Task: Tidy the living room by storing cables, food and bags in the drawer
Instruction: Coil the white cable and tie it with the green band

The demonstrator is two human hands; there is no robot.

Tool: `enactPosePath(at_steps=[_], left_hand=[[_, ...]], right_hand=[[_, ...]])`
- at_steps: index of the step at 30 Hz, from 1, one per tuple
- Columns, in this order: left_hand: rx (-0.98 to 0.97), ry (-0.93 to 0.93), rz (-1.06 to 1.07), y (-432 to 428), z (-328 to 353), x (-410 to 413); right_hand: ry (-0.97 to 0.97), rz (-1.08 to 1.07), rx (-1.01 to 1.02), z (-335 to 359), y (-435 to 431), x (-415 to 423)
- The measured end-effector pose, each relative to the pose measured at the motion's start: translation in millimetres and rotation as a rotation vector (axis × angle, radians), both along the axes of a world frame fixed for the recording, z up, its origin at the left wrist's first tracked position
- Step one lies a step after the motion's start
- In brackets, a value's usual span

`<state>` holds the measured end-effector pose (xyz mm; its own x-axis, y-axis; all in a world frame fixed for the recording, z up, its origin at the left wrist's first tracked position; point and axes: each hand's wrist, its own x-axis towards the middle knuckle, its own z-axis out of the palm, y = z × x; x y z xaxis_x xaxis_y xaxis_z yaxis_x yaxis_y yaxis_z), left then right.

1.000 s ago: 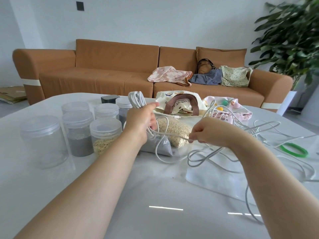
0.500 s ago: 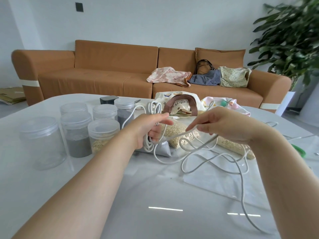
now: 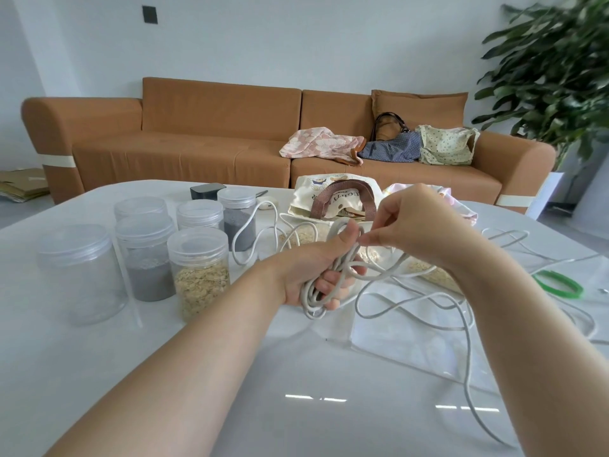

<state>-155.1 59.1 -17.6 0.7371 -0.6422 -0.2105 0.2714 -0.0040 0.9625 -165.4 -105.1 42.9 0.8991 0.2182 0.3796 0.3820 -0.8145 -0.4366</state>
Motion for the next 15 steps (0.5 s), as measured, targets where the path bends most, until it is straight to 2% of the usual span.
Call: enactPosePath(at_steps=[7, 12, 15], left_hand=[[0.169, -0.094, -0.075, 6, 5, -4], [0.181, -0.065, -0.107, 14, 6, -3], [0.221, -0.023, -0.033, 16, 8, -3]], right_hand=[[0.007, -0.038, -0.011, 1, 2, -5], [0.098, 0.078, -0.040, 3, -4, -5], [0.111, 0.094, -0.082, 2, -11, -2]])
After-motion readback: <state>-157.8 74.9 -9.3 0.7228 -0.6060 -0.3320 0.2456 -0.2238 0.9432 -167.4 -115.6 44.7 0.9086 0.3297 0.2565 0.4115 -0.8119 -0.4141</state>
